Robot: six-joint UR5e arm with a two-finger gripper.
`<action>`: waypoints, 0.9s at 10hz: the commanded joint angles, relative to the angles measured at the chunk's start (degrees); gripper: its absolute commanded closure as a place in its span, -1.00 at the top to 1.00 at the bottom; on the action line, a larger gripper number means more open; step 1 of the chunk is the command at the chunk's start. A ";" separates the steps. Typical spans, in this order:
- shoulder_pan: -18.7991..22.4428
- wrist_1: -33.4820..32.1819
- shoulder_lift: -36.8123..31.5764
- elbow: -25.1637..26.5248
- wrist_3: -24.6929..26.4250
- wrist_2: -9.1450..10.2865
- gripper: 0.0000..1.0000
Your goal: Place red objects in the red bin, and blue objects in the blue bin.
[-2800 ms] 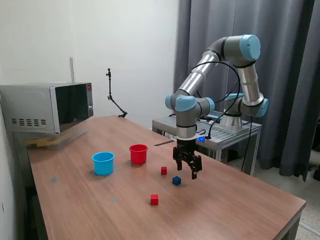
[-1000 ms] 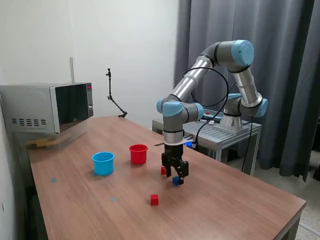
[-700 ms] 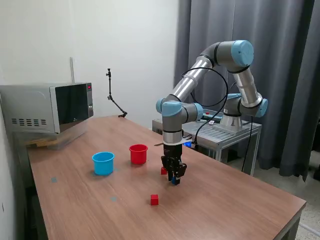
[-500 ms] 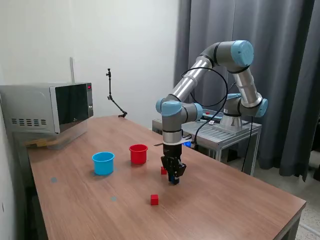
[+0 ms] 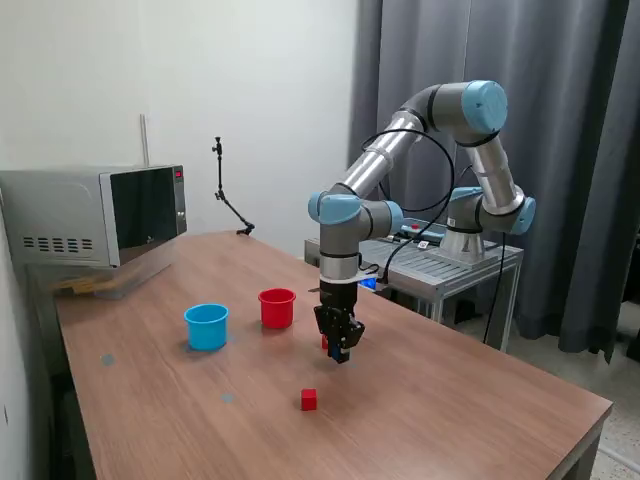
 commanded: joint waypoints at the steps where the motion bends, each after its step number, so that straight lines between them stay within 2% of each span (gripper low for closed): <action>1: 0.01 4.44 -0.04 -4.04 -0.02 -0.11 -1.00; 3: -1.21 7.09 -0.30 -7.13 -0.02 -0.11 -1.00; 5: -2.45 7.55 -1.09 -8.89 -0.02 -1.69 -1.00; 9: -5.09 10.01 -2.67 -11.70 -0.02 -1.78 -1.00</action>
